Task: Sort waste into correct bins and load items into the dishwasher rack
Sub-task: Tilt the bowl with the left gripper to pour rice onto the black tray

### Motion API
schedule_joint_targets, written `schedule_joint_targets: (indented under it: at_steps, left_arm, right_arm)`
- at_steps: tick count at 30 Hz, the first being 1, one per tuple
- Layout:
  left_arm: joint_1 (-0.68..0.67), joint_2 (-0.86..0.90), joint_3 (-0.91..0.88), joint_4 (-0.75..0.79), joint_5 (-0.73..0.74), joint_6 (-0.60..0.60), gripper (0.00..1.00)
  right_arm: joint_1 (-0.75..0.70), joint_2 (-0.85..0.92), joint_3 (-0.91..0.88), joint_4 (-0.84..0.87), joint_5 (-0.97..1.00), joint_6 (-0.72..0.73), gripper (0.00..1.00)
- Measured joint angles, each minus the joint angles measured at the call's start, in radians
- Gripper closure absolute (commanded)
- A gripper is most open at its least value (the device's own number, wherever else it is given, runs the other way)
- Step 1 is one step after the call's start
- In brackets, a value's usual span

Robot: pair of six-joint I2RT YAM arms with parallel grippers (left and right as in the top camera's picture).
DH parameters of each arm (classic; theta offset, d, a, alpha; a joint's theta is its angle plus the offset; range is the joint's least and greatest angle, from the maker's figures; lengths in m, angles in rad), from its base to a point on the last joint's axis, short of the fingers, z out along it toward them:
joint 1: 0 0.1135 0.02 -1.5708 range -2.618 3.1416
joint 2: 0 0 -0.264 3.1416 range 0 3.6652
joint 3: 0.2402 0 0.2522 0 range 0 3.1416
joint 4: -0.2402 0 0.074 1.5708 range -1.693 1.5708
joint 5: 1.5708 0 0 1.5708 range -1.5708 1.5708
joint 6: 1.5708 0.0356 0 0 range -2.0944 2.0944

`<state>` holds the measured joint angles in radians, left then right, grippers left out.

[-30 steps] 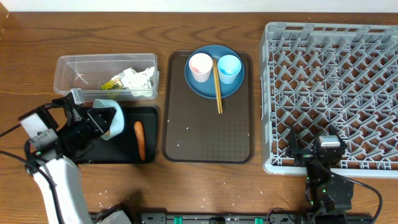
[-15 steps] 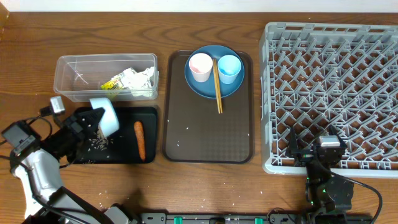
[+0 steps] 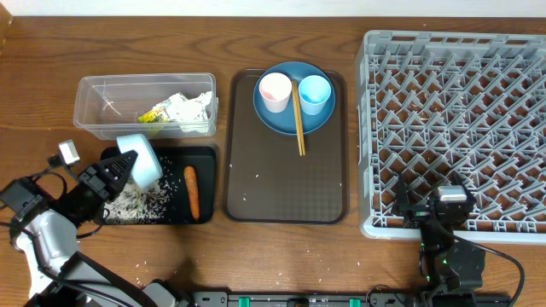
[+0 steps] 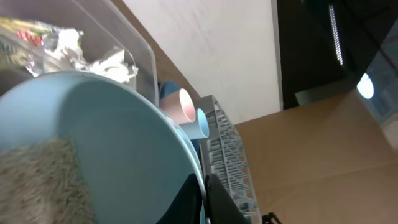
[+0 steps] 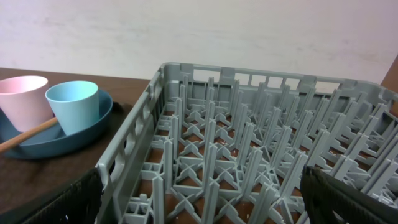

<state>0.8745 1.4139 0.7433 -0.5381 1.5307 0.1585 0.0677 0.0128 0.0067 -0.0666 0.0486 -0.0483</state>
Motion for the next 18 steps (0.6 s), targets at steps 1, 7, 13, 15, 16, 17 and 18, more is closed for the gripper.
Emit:
schedule_joint_targets:
  at_steps: [1, 7, 13, 15, 16, 17, 18]
  left_arm:
    - [0.000, 0.000, -0.001, -0.002, 0.003, 0.000, 0.94]
    - [-0.001, 0.000, -0.002, -0.021, 0.009, -0.020, 0.94]
    - [-0.019, 0.000, -0.002, -0.038, 0.012, -0.032, 0.94]
    - [-0.039, 0.000, -0.003, -0.031, 0.012, -0.035, 0.94]
    - [-0.048, 0.000, -0.003, -0.018, 0.013, -0.035, 0.94]
    - [-0.056, 0.000, -0.003, 0.000, 0.013, -0.037, 0.94]
    - [-0.064, 0.000, -0.003, 0.016, 0.013, -0.043, 0.94]
  right_arm:
    - [0.000, 0.000, 0.000, 0.000, 0.000, 0.000, 0.01]
    - [0.000, 0.000, 0.000, 0.000, 0.000, 0.000, 0.01]
    - [0.000, 0.000, 0.000, 0.000, 0.000, 0.000, 0.01]
    - [0.000, 0.000, 0.000, 0.000, 0.000, 0.000, 0.01]
    - [0.000, 0.000, 0.000, 0.000, 0.000, 0.000, 0.01]
    - [0.000, 0.000, 0.000, 0.000, 0.000, 0.000, 0.01]
    - [0.000, 0.000, 0.000, 0.000, 0.000, 0.000, 0.01]
